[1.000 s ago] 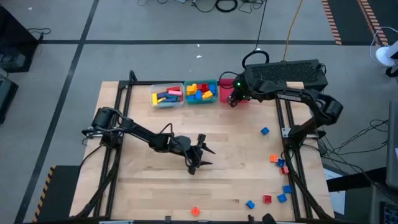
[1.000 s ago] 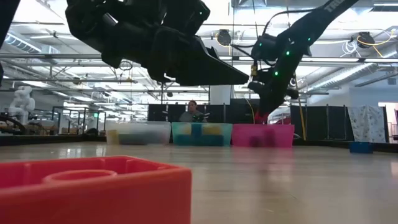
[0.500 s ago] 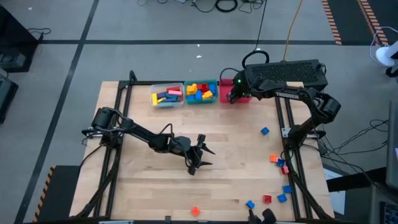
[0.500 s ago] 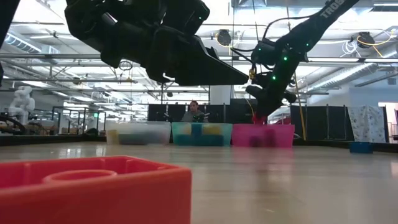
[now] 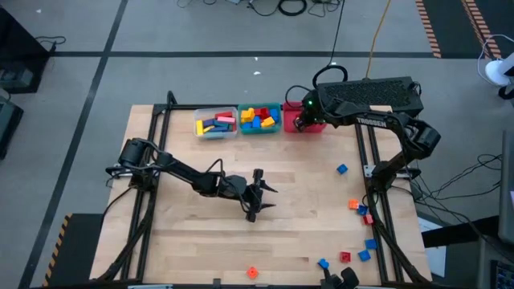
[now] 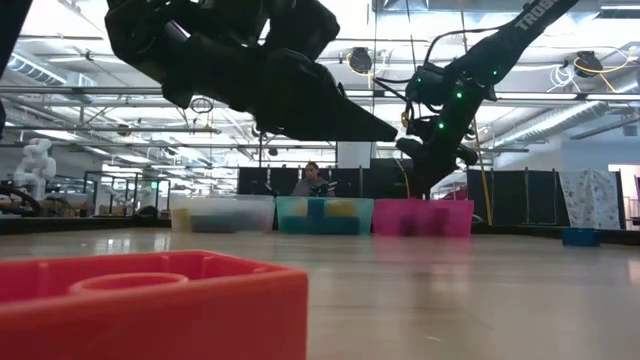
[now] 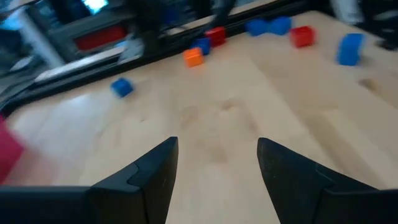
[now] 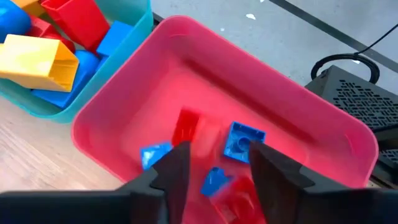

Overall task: Sort blocks by size
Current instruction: Put the red 4 stud game piece into the red bin, then put the blue 4 stud game piece into the red bin

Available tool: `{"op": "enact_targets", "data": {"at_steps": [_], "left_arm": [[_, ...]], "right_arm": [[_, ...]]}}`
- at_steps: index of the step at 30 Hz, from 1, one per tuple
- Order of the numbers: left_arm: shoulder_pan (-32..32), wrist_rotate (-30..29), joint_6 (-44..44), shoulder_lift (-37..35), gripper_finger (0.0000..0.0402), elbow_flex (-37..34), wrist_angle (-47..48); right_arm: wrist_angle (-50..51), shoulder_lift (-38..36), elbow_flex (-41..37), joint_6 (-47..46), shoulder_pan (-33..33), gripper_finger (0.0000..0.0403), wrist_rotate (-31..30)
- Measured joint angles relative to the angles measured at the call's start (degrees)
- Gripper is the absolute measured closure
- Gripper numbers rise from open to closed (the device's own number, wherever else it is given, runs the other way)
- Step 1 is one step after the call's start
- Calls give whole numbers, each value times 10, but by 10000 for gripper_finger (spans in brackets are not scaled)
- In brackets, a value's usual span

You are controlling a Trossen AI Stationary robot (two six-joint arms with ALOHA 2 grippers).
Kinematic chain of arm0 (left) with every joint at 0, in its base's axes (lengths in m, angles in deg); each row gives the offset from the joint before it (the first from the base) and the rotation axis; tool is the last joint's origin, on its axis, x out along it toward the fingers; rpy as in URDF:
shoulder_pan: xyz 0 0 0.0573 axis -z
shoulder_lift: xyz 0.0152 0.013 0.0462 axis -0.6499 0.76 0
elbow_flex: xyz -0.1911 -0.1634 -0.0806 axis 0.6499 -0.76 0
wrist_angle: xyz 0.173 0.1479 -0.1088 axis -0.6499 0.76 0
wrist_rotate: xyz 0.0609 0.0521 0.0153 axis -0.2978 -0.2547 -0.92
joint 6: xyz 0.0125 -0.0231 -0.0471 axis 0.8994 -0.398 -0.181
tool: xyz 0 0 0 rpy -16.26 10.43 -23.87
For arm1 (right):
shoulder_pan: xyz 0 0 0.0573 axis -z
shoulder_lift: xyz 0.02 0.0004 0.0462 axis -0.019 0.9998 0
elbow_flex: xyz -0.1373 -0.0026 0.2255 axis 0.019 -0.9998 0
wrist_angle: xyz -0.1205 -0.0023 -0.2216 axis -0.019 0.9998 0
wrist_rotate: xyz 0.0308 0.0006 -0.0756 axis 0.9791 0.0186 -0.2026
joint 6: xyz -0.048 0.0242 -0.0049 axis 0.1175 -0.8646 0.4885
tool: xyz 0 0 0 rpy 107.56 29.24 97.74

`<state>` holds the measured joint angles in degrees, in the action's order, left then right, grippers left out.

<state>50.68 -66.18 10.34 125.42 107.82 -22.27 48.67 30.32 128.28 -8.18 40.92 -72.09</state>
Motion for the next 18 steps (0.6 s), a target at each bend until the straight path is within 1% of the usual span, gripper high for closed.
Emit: {"op": "enact_targets", "data": {"at_steps": [3,5,8,12,15,18], "left_arm": [[-1,-31,-10,0,180,0,0],[-1,-34,-10,0,180,0,3],[0,-34,-10,0,180,0,6],[-1,-34,-10,0,180,0,23],[-1,-34,-10,0,180,0,22],[-1,-34,-10,0,180,0,20]], "right_arm": [[9,-6,0,2,0,222,0],[27,-17,0,15,-2,208,1],[73,-45,0,16,-13,199,2],[185,-97,0,3,-38,201,4],[283,-131,0,-41,-63,205,4],[358,-148,0,-92,-90,206,4]]}}
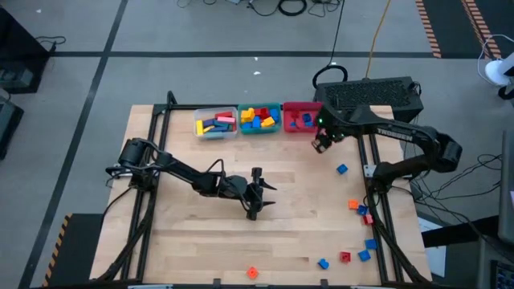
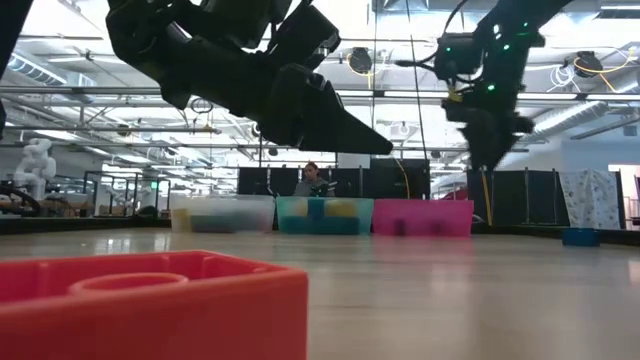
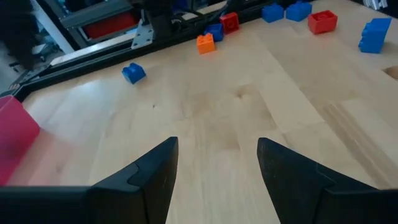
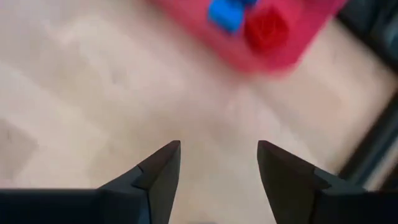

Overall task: Sort blocks by size
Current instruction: Put the blue 4 stud game piece into the red bin

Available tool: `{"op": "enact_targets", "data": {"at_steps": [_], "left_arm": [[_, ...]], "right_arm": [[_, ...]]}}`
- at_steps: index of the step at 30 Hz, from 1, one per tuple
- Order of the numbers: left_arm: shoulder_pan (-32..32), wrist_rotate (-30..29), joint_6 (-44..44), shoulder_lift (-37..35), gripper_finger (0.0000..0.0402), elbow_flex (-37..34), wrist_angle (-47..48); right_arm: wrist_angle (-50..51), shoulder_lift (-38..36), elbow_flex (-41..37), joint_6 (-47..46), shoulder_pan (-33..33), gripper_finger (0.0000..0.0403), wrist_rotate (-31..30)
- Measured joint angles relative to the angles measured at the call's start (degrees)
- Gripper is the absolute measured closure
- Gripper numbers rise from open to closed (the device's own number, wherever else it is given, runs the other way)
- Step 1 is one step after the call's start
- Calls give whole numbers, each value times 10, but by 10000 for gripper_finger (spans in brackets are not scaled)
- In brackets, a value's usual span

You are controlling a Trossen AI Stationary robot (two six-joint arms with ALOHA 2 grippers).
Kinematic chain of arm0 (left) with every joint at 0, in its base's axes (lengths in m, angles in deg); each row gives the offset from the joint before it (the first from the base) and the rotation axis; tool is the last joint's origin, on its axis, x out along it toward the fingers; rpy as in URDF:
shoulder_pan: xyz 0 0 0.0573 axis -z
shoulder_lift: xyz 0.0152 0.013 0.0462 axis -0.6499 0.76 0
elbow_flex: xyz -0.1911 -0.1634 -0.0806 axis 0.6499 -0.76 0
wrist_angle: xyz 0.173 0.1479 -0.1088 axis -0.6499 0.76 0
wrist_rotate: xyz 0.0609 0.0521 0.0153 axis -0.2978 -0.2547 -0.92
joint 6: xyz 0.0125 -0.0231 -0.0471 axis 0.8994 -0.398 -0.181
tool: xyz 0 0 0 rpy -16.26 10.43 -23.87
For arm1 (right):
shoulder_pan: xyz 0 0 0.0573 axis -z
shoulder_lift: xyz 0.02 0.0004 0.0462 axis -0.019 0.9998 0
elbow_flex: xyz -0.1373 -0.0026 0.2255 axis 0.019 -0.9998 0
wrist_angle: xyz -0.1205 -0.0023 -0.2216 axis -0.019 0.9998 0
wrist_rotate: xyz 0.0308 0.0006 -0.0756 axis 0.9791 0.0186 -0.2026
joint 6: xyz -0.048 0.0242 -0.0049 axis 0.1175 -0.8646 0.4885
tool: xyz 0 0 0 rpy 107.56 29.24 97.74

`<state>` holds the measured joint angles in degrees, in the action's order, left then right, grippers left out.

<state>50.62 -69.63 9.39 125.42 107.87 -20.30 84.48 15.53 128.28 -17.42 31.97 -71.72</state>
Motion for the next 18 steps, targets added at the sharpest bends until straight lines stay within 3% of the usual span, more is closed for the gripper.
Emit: {"op": "enact_targets", "data": {"at_steps": [6,10,18], "left_arm": [[3,0,0,0,180,0,-5],[9,1,0,0,180,0,-3],[12,7,-1,0,180,0,-3]], "right_arm": [[99,5,-18,-37,-51,206,4],[114,6,-62,-48,-74,201,46],[99,6,-134,-63,-92,147,78]]}}
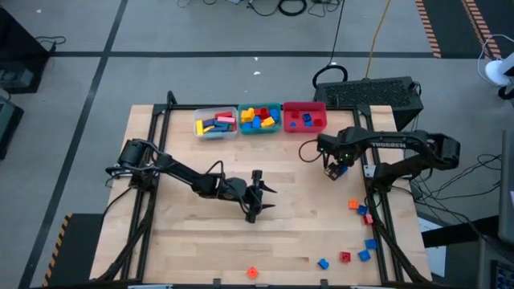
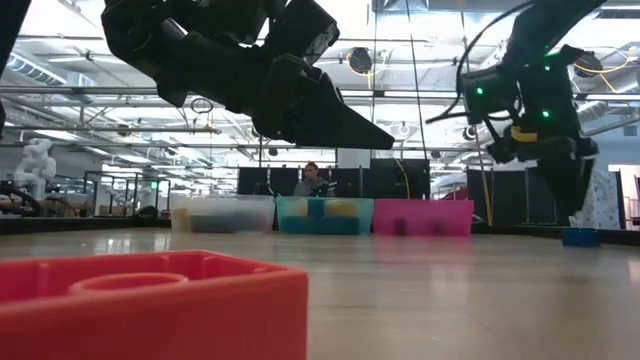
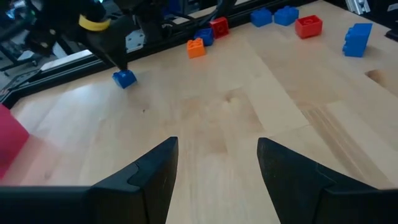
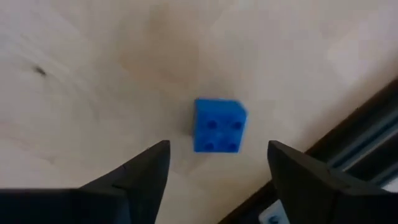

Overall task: Sort blocks by size
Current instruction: Put the blue 4 stud game piece into the red bin

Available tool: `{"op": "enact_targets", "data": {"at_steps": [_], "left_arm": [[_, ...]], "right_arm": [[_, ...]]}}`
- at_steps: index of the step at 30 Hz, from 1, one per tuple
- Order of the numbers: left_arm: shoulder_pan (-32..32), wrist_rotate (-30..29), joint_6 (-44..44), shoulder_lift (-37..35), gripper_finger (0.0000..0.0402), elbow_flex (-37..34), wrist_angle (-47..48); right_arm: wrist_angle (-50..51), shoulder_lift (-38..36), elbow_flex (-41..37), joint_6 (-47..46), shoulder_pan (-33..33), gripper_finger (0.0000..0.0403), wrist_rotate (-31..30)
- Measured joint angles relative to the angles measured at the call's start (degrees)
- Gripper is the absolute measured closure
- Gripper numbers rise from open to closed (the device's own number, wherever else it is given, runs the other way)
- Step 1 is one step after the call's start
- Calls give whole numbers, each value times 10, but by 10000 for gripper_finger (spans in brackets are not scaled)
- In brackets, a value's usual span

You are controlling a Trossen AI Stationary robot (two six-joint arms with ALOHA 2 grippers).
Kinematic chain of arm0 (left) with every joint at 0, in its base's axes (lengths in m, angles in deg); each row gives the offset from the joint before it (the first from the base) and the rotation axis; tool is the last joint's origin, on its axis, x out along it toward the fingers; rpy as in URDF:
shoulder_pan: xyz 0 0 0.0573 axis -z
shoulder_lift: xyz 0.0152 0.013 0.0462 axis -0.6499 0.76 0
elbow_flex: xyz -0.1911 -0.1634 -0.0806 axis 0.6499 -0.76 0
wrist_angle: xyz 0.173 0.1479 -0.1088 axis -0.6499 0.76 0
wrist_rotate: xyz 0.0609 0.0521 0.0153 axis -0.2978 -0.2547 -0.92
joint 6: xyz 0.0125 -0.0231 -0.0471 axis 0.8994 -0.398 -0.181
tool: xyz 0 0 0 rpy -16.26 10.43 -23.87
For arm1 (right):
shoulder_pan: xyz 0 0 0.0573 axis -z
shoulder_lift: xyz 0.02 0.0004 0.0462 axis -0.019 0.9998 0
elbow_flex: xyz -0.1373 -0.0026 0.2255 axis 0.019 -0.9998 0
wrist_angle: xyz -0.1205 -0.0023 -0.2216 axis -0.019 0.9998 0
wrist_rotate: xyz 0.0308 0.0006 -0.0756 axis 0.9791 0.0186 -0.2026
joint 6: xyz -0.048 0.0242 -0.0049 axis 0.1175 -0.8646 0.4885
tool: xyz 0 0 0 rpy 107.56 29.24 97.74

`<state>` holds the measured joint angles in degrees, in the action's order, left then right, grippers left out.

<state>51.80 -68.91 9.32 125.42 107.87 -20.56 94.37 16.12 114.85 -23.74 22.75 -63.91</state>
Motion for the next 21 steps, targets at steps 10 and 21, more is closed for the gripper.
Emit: {"op": "enact_targets", "data": {"at_steps": [10,21], "left_arm": [[0,1,0,0,180,0,0],[0,2,0,0,180,0,0]], "right_arm": [[-90,0,-85,-10,0,125,34],[-111,0,-89,-41,1,202,10]]}}
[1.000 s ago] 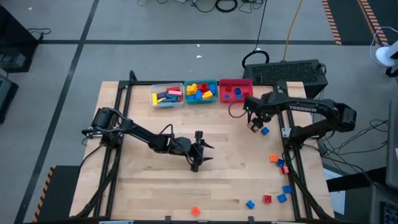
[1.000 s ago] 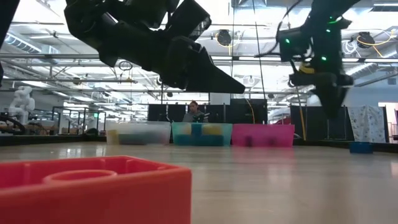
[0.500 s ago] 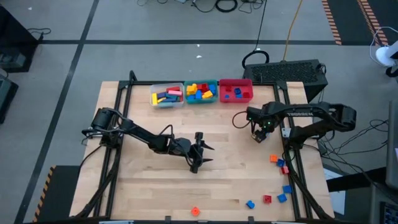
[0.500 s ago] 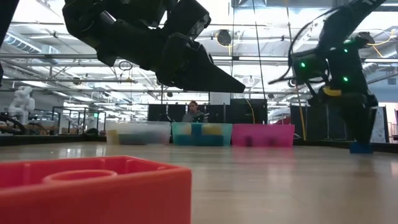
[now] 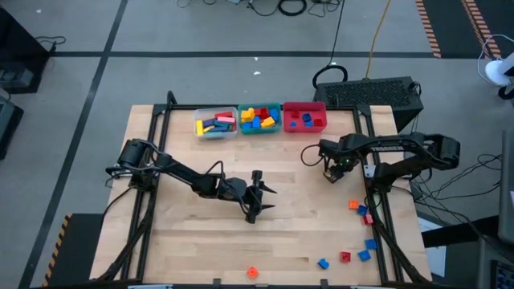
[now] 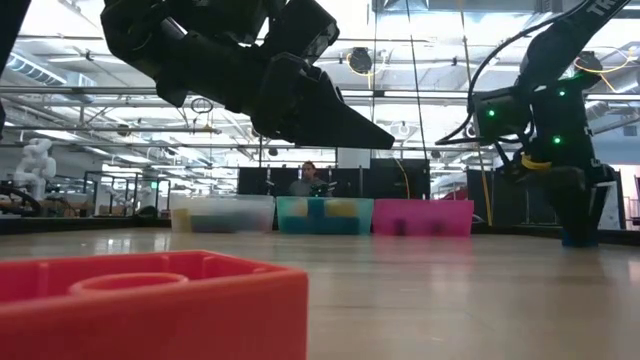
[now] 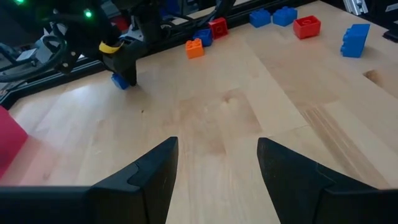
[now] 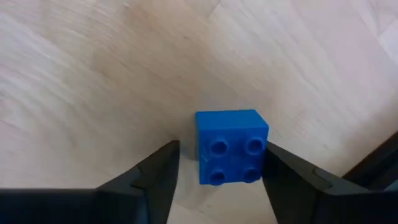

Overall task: Sort blocks by size
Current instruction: Put the blue 4 stud game piece into the red bin

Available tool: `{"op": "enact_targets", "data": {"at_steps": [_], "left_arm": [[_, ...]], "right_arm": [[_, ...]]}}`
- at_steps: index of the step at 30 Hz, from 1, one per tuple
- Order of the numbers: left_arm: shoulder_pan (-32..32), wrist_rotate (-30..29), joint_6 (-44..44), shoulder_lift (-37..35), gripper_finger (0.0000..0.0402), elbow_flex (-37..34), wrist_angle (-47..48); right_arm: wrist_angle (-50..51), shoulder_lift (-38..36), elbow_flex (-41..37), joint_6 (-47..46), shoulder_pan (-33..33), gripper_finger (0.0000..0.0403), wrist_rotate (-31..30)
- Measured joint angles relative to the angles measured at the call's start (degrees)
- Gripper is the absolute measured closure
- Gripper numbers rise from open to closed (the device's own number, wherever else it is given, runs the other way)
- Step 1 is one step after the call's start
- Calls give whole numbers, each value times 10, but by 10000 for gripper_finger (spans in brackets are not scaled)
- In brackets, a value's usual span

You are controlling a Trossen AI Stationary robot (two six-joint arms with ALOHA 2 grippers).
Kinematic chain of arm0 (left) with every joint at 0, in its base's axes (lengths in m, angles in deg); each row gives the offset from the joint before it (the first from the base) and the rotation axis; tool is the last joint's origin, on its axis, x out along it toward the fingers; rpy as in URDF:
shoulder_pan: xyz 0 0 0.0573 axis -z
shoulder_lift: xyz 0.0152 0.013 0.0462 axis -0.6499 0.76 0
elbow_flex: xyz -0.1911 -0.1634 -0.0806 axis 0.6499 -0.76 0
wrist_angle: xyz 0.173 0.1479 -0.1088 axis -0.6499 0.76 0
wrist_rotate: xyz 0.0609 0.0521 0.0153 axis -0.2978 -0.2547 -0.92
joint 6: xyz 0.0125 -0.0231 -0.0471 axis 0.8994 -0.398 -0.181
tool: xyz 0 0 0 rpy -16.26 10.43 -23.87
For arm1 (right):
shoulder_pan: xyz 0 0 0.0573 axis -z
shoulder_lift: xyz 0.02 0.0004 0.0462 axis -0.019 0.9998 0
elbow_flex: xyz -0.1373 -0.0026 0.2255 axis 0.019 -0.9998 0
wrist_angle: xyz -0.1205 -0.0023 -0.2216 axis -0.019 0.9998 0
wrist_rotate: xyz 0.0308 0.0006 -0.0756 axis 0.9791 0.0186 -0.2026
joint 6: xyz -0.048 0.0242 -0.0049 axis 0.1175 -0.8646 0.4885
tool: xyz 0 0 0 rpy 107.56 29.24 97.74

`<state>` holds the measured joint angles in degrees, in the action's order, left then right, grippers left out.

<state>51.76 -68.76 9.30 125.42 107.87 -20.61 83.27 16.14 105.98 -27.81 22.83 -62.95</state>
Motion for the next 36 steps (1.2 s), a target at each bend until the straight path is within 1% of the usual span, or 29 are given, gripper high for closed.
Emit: {"op": "enact_targets", "data": {"at_steps": [6,8,16,20,25,27,31,32,36], "left_arm": [[0,0,0,0,180,0,0],[0,0,0,0,180,0,0],[0,0,1,0,180,0,0],[-1,0,1,0,180,0,-2],[-5,0,0,0,180,0,-2],[-5,0,0,0,180,0,-2],[-5,0,-1,0,180,0,-2],[-5,0,-1,0,180,0,-2],[-5,0,-1,0,180,0,-2]], "right_arm": [[-14,0,0,-2,0,275,0],[-19,0,0,-2,0,288,0],[-43,0,13,-4,-2,288,2],[-49,0,48,7,-2,285,2],[-73,0,112,41,-1,285,-3],[-100,0,137,63,4,284,-24],[-179,0,171,108,29,284,-105],[-204,0,174,118,39,284,-116],[-272,12,177,148,90,283,-119]]}}
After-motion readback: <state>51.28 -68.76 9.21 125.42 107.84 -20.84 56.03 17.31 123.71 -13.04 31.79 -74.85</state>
